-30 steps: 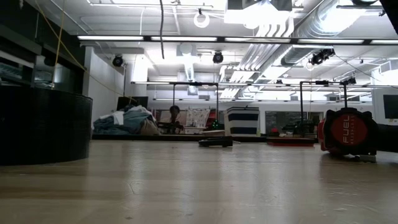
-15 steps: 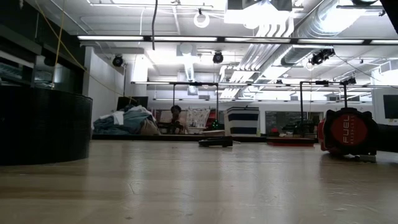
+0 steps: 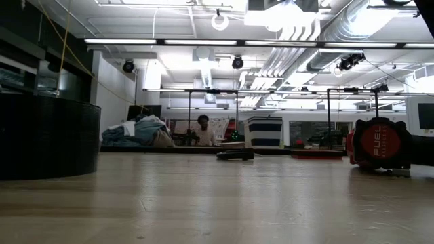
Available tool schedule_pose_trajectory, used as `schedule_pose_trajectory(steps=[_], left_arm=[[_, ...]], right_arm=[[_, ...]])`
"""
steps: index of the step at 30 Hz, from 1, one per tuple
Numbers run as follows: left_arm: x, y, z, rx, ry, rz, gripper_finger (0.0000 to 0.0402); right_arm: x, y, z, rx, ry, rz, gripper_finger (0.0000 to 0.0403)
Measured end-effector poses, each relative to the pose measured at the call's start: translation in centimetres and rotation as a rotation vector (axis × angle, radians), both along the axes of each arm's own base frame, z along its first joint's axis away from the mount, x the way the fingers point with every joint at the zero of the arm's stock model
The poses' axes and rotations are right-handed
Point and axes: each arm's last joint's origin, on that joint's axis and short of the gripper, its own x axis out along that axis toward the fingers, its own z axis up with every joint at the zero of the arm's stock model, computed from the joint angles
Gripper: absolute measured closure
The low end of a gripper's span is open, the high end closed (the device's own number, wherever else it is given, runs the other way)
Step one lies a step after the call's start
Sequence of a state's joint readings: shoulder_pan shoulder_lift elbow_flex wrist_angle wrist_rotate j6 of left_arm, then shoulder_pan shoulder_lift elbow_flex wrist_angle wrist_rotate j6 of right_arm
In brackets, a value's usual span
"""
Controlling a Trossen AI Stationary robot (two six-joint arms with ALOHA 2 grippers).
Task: Coil cords
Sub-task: Coil the white wire
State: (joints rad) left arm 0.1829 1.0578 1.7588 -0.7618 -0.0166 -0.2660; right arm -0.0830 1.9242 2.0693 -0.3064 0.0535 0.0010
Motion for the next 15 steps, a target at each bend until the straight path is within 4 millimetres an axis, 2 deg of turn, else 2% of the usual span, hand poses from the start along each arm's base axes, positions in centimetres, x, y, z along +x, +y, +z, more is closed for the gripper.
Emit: schedule_pose_trajectory(steps=[5,10,15], left_arm=[[0.1,0.0,0.1,0.002,-0.01,-0.006,0.0401],[-0.8,-0.2,0.2,0.003,-0.017,-0.01,0.0401],[-2.1,-0.3,0.3,0.021,-0.025,0.029,0.0401]], right_arm=[[-0.1,0.0,0.1,-0.002,0.0,-0.002,0.0335],[-0.1,0.1,0.2,0.022,-0.011,-0.003,0.0334],[0.1,1.3,0.4,0.043,-0.038,0.03,0.0332]])
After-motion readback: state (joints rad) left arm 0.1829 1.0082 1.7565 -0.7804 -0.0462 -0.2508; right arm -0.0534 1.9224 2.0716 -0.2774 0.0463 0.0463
